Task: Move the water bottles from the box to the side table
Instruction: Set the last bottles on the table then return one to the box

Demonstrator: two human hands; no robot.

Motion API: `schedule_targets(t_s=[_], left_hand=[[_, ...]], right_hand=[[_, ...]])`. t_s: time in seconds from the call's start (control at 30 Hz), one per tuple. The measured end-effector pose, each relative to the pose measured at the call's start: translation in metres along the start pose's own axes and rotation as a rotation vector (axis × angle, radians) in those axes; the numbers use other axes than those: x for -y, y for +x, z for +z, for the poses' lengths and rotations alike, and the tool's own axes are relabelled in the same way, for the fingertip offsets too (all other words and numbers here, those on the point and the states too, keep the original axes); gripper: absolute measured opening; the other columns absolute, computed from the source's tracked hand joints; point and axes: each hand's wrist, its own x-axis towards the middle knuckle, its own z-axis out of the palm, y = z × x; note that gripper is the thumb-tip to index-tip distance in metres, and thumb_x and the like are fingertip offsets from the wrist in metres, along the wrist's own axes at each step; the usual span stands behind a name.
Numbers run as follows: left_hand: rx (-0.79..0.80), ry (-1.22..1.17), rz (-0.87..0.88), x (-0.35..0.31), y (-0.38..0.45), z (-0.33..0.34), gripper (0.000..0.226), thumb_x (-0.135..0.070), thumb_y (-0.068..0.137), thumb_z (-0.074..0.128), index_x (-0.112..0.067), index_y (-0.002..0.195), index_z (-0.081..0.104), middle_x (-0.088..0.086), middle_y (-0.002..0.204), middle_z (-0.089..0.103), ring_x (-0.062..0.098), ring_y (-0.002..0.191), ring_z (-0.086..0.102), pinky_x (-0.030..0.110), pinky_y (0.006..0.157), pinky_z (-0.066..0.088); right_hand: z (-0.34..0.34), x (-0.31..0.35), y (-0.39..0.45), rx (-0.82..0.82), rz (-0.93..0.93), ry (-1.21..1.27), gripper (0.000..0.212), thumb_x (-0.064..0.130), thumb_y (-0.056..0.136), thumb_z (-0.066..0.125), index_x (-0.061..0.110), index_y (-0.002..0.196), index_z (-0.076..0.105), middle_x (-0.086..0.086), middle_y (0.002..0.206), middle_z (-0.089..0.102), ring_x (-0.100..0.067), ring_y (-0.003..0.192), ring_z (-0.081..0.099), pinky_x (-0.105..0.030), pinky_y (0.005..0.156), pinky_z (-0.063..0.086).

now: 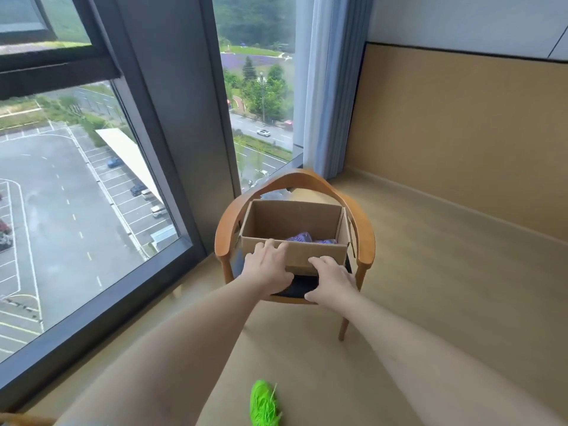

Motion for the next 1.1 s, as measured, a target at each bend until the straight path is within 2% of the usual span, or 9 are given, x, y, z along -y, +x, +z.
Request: schedule_targets(t_s=[0.2, 0.33, 0.47, 0.7, 0.87, 0.97, 1.1], left_hand=[[0.033, 0.034, 0.029, 0.051, 0.130, -0.030, 0.062, -0.043, 0.086, 0.066, -0.023, 0.141, 0.047, 0.006, 0.128, 0.050, 0.030, 0.118, 0.049, 0.045, 0.090, 0.052], [0.049, -0.001, -0.007, 0.073, 0.196, -0.035, 0.064, -0.043, 0.084, 0.068, -0.024, 0.141, 0.048, 0.006, 0.131, 0.051, 0.031, 0.121, 0.049, 0.042, 0.087, 0.048], [0.146, -0.041, -0.037, 0.085, 0.238, -0.012, 0.066, -0.044, 0.082, 0.068, -0.024, 0.142, 0.048, 0.006, 0.133, 0.051, 0.029, 0.121, 0.049, 0.041, 0.090, 0.051], [0.281, -0.042, -0.125, 0.100, 0.311, 0.037, 0.073, -0.044, 0.086, 0.068, -0.026, 0.151, 0.039, 0.006, 0.143, 0.047, 0.028, 0.129, 0.046, 0.042, 0.092, 0.049], [0.387, -0.052, -0.236, 0.107, 0.366, 0.065, 0.072, -0.042, 0.090, 0.070, -0.026, 0.153, 0.038, 0.006, 0.150, 0.044, 0.029, 0.135, 0.044, 0.043, 0.103, 0.049], [0.470, -0.075, -0.278, 0.106, 0.392, 0.088, 0.071, -0.042, 0.089, 0.068, -0.023, 0.151, 0.040, 0.008, 0.147, 0.045, 0.032, 0.135, 0.042, 0.047, 0.105, 0.047], [0.627, -0.069, -0.289, 0.099, 0.406, 0.131, 0.064, -0.043, 0.087, 0.068, -0.020, 0.142, 0.045, 0.010, 0.135, 0.047, 0.034, 0.129, 0.044, 0.048, 0.100, 0.047]], right_hand=[[-0.036, 0.022, 0.115, -0.017, 0.058, -0.006, 0.080, 0.039, 0.080, 0.078, 0.032, 0.149, 0.039, 0.002, 0.151, 0.042, -0.028, 0.132, 0.047, -0.047, 0.105, 0.043], [-0.040, 0.017, 0.170, 0.032, 0.123, -0.001, 0.084, 0.039, 0.082, 0.078, 0.033, 0.154, 0.035, 0.002, 0.157, 0.037, -0.028, 0.137, 0.044, -0.047, 0.111, 0.040], [-0.034, 0.002, 0.218, 0.101, 0.196, 0.009, 0.083, 0.040, 0.083, 0.077, 0.033, 0.154, 0.035, 0.002, 0.157, 0.038, -0.028, 0.140, 0.041, -0.049, 0.112, 0.039], [-0.014, -0.033, 0.318, 0.247, 0.245, -0.013, 0.084, 0.043, 0.078, 0.078, 0.034, 0.152, 0.039, 0.000, 0.152, 0.042, -0.030, 0.139, 0.041, -0.046, 0.110, 0.039], [0.007, -0.057, 0.388, 0.363, 0.244, -0.017, 0.082, 0.044, 0.077, 0.081, 0.036, 0.148, 0.041, -0.001, 0.147, 0.047, -0.030, 0.136, 0.043, -0.047, 0.108, 0.039], [0.024, -0.072, 0.423, 0.438, 0.238, -0.033, 0.084, 0.045, 0.076, 0.082, 0.036, 0.149, 0.041, -0.002, 0.145, 0.048, -0.032, 0.134, 0.044, -0.048, 0.108, 0.040], [0.054, -0.090, 0.454, 0.547, 0.243, -0.065, 0.086, 0.044, 0.079, 0.081, 0.032, 0.151, 0.036, -0.006, 0.144, 0.048, -0.034, 0.135, 0.043, -0.048, 0.110, 0.038]])
